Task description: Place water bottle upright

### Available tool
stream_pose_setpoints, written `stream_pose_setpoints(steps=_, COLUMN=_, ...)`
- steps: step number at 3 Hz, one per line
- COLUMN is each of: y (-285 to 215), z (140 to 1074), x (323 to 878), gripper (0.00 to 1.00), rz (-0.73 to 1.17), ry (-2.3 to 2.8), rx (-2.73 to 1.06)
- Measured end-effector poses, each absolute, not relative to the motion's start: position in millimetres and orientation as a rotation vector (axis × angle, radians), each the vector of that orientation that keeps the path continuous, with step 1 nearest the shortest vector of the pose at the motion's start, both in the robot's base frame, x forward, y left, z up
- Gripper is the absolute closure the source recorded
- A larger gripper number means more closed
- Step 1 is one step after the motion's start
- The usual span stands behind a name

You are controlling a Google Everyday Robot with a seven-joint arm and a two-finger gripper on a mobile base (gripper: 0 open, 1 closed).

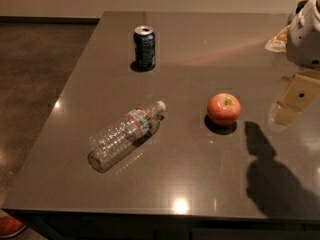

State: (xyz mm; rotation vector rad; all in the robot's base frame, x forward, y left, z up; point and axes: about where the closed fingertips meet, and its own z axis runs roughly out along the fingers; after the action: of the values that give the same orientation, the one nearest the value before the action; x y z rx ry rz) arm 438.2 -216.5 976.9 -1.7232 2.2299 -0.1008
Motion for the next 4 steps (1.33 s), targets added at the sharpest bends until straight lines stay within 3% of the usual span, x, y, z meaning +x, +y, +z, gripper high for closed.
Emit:
stream_pose_setpoints(steps=2, y=-191, z=984, x=445, gripper=0.0, rz=-0.127, ry=2.134, rx=-1.824)
stream_pose_setpoints(steps=4, y=-98, z=970, x=450, gripper=0.0, rz=-0.121, ry=1.838, rx=-2.147)
